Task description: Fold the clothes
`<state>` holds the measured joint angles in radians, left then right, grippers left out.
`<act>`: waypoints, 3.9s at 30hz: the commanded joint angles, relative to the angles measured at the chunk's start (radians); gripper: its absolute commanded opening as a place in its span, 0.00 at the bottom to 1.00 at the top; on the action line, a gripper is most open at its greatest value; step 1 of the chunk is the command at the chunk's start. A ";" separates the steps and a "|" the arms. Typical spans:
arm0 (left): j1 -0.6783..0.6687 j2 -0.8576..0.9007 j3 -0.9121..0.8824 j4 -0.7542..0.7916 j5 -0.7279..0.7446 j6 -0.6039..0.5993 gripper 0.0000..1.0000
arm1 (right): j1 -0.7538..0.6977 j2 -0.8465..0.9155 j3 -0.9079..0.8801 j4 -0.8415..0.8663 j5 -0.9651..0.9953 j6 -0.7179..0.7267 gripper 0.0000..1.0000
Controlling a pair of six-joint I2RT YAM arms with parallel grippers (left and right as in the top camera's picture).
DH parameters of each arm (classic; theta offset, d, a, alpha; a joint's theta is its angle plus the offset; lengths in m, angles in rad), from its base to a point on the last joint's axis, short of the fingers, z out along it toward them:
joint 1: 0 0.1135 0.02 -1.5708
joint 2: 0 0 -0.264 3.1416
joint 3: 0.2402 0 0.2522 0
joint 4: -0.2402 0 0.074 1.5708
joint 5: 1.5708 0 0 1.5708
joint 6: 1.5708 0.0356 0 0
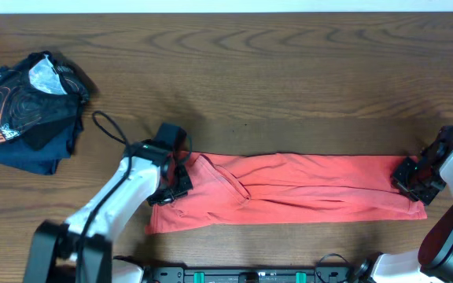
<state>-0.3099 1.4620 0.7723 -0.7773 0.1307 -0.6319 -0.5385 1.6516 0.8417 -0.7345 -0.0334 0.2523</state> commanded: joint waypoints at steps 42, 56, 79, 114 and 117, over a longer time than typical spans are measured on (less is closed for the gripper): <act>0.003 -0.127 0.029 -0.082 0.068 0.019 0.27 | -0.035 0.050 0.058 -0.092 0.115 -0.512 0.65; 0.003 -0.127 0.029 -0.082 0.068 0.022 0.27 | -0.039 0.050 0.039 -0.054 0.137 -0.512 0.62; 0.003 -0.126 0.029 -0.047 0.069 0.020 0.27 | -0.093 0.078 0.039 0.072 0.146 -0.583 0.62; 0.000 0.216 -0.048 0.446 0.105 0.045 0.27 | -0.031 0.099 0.039 0.158 0.051 -0.460 0.13; 0.038 0.216 -0.046 0.511 0.105 0.055 0.27 | -0.019 0.099 0.039 0.191 0.051 -0.415 0.14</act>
<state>-0.3099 1.6199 0.7559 -0.2905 0.2981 -0.6071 -0.5808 1.7103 0.8974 -0.5671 0.0452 -0.2211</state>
